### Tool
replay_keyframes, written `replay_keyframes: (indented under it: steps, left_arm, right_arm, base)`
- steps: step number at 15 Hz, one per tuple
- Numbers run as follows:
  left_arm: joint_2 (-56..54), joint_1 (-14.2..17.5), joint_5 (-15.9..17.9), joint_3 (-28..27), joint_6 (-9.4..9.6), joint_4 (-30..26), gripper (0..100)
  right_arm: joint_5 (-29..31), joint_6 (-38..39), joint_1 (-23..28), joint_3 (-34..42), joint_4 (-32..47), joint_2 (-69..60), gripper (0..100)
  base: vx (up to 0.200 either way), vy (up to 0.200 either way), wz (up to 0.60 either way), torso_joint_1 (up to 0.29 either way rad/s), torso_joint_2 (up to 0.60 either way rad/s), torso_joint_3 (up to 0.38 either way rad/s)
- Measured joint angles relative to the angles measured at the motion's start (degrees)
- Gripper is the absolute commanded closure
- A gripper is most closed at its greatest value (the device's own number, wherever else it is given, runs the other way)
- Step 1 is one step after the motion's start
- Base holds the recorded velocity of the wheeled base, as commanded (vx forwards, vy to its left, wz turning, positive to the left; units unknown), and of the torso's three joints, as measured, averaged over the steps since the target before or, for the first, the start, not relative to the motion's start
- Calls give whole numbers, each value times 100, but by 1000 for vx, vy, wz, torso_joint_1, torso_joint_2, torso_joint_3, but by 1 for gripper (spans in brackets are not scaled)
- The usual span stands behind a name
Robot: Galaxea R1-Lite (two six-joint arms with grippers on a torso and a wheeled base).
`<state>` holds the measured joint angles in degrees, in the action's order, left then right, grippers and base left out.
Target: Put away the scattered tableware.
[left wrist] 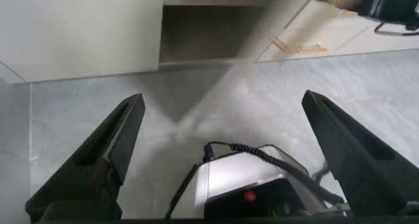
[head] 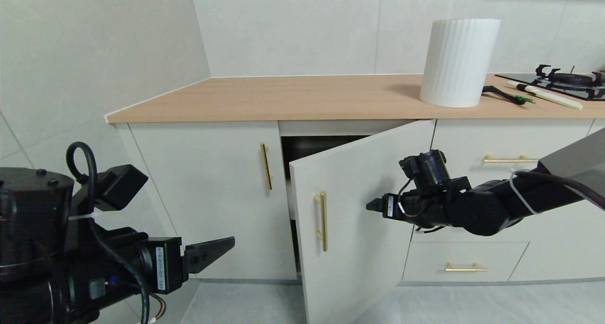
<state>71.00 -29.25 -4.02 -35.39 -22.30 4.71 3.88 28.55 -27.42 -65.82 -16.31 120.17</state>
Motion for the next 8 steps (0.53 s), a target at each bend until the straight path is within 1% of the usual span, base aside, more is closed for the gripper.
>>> replay_keyframes:
  steps: [2,8]
  left_arm:
    - [6,-5,1,-2,0,5,0]
    - [28,0,-5,-13,-1,9,0]
  right_arm:
    - [4,524,-78,-201,-233,171,0]
    - [80,1762,-138,-1119,-282,827,0]
  base:
    - [0,0,0,0,0,0]
    - [0,0,0,0,0,0]
